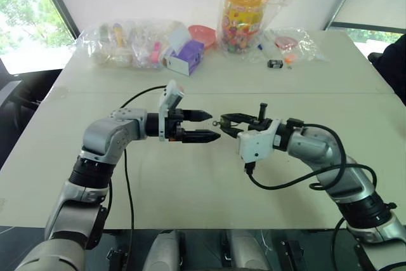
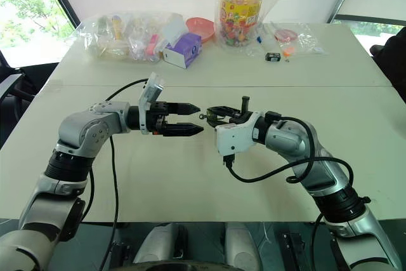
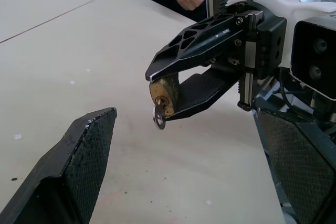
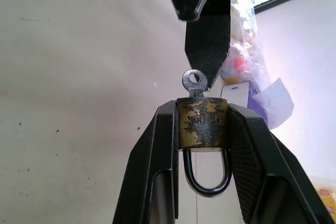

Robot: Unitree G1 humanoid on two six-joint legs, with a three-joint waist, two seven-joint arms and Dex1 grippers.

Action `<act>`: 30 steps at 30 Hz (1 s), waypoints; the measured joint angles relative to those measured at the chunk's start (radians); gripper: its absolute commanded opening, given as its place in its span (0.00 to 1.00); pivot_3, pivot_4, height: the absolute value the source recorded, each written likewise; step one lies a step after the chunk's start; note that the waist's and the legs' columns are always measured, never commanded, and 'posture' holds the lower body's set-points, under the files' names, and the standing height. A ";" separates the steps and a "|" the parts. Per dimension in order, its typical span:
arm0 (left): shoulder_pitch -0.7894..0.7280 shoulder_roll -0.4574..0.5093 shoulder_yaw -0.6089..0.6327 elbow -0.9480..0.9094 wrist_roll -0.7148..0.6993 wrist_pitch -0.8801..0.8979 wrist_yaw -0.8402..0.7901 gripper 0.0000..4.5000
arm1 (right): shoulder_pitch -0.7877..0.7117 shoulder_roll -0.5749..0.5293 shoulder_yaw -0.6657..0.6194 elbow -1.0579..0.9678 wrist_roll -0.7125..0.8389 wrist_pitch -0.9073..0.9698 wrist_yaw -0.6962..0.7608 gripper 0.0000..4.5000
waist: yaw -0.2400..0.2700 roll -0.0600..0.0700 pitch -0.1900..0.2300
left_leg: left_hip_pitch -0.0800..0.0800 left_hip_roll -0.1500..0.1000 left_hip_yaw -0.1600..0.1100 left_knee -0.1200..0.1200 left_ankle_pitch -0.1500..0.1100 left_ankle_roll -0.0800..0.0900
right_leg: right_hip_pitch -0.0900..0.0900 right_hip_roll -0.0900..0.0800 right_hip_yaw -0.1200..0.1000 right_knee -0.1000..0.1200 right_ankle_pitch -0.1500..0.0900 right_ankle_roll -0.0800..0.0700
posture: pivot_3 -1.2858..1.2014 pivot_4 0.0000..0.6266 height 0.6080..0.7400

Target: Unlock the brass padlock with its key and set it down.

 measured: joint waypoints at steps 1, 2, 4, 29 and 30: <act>0.000 -0.002 -0.001 0.000 0.000 -0.003 -0.002 1.00 | 0.000 0.000 0.000 0.000 0.000 0.002 0.004 0.17 | 0.000 0.000 0.000 | 0.000 0.000 0.000 0.000 0.000 0.000 | 0.000 0.000 0.000 0.000 0.000 0.000 | 0.52 0.24 0.96; 0.001 -0.003 -0.001 0.000 0.001 -0.005 -0.003 1.00 | 0.000 0.000 0.000 -0.001 0.000 0.006 0.007 0.17 | 0.001 0.000 0.000 | 0.000 0.000 0.000 0.000 0.000 0.000 | 0.000 0.000 0.000 0.000 0.000 0.000 | 0.52 0.24 0.96; 0.007 -0.005 -0.005 -0.003 0.003 -0.016 -0.004 0.88 | -0.002 0.001 0.000 -0.003 0.000 0.012 0.014 0.17 | 0.001 0.000 0.000 | 0.000 0.000 0.000 0.000 0.000 0.000 | 0.000 0.000 0.000 0.000 0.000 0.000 | 0.52 0.24 0.96; 0.037 -0.018 -0.048 -0.003 0.094 -0.091 -0.015 0.01 | -0.028 -0.026 -0.001 -0.066 0.033 0.070 0.132 0.17 | 0.001 0.000 0.000 | 0.000 0.000 0.000 0.000 0.000 0.000 | 0.000 0.000 0.000 0.000 0.000 0.000 | 0.52 0.24 0.96; 0.037 -0.016 -0.055 -0.003 0.104 -0.105 -0.024 0.01 | -0.028 -0.030 0.000 -0.072 0.037 0.076 0.141 0.17 | 0.001 0.000 0.000 | 0.000 0.000 0.000 0.000 0.000 0.000 | 0.000 0.000 0.000 0.000 0.000 0.000 | 0.52 0.24 0.96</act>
